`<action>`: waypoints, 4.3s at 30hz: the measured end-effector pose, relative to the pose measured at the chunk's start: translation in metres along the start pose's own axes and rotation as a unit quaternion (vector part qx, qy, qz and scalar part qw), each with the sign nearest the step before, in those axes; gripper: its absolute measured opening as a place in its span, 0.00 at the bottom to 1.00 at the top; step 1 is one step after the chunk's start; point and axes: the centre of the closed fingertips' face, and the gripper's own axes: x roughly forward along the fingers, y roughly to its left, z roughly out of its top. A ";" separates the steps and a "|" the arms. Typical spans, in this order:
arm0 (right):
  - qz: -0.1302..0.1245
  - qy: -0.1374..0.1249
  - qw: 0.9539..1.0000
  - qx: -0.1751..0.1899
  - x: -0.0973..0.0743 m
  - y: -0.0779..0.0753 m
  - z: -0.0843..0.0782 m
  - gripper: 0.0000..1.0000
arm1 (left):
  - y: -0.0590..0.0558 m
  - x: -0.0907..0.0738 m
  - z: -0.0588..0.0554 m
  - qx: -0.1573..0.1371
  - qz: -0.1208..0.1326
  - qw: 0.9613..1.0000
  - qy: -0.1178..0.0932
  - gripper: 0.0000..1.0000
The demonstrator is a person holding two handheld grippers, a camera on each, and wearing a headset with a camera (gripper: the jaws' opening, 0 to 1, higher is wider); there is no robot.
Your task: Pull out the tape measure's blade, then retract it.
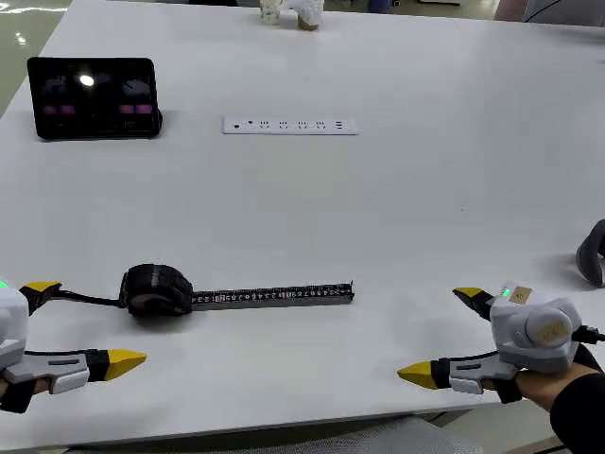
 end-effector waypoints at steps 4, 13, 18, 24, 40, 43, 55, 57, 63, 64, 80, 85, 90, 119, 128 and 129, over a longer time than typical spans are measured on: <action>-0.002 0.001 1.000 -0.004 0.000 -0.005 0.002 0.99 | -0.004 0.003 0.006 0.001 0.001 1.000 -0.003 0.99; 0.002 0.010 1.000 -0.016 0.002 -0.010 0.010 0.99 | -0.007 0.009 0.023 -0.003 0.012 1.000 -0.009 0.99; 0.006 0.017 1.000 -0.025 0.005 -0.013 0.015 0.99 | -0.009 0.015 0.028 -0.015 0.018 1.000 -0.009 0.99; 0.007 0.021 0.999 -0.037 0.010 -0.016 0.020 0.99 | -0.009 0.019 0.040 -0.034 0.028 0.999 -0.015 0.99; 0.023 0.032 0.996 -0.077 0.020 -0.024 0.038 0.99 | -0.010 0.038 0.051 -0.087 0.050 0.995 0.019 0.99; 0.028 0.037 0.995 -0.084 0.023 -0.023 0.039 0.99 | -0.010 0.041 0.039 -0.107 0.060 0.991 0.058 0.99; 0.057 0.052 0.991 -0.112 0.033 -0.016 0.045 0.99 | -0.007 0.045 0.046 -0.167 0.107 0.979 0.051 0.99; 0.060 0.055 0.990 -0.119 0.035 -0.017 0.046 0.99 | -0.003 0.043 0.048 -0.177 0.126 0.975 0.050 0.99; 0.072 0.063 0.986 -0.136 0.040 -0.014 0.053 0.99 | -0.001 0.042 0.060 -0.174 0.152 0.972 0.035 0.99; 0.074 0.066 0.985 -0.138 0.041 -0.013 0.053 0.99 | 0.000 0.042 0.062 -0.177 0.155 0.971 0.031 0.99; 0.110 0.099 0.969 -0.197 0.060 -0.013 0.060 0.99 | -0.015 0.058 0.061 -0.179 0.199 0.963 -0.012 0.99; 0.124 0.105 0.964 -0.211 0.064 -0.007 0.062 0.99 | -0.015 0.058 0.059 -0.181 0.209 0.961 -0.017 0.99; 0.136 0.107 0.958 -0.228 0.068 -0.006 0.068 0.99 | -0.016 0.059 0.065 -0.215 0.210 0.953 -0.041 0.99; 0.191 0.158 0.932 -0.265 0.101 -0.001 0.069 0.96 | 0.002 0.073 0.044 -0.174 0.246 0.951 -0.074 0.99; 0.201 0.172 0.924 -0.276 0.107 -0.002 0.060 0.89 | 0.008 0.074 0.041 -0.160 0.252 0.950 -0.095 0.99; 0.201 0.174 0.924 -0.276 0.107 -0.003 0.060 0.88 | 0.009 0.074 0.040 -0.157 0.253 0.950 -0.094 0.99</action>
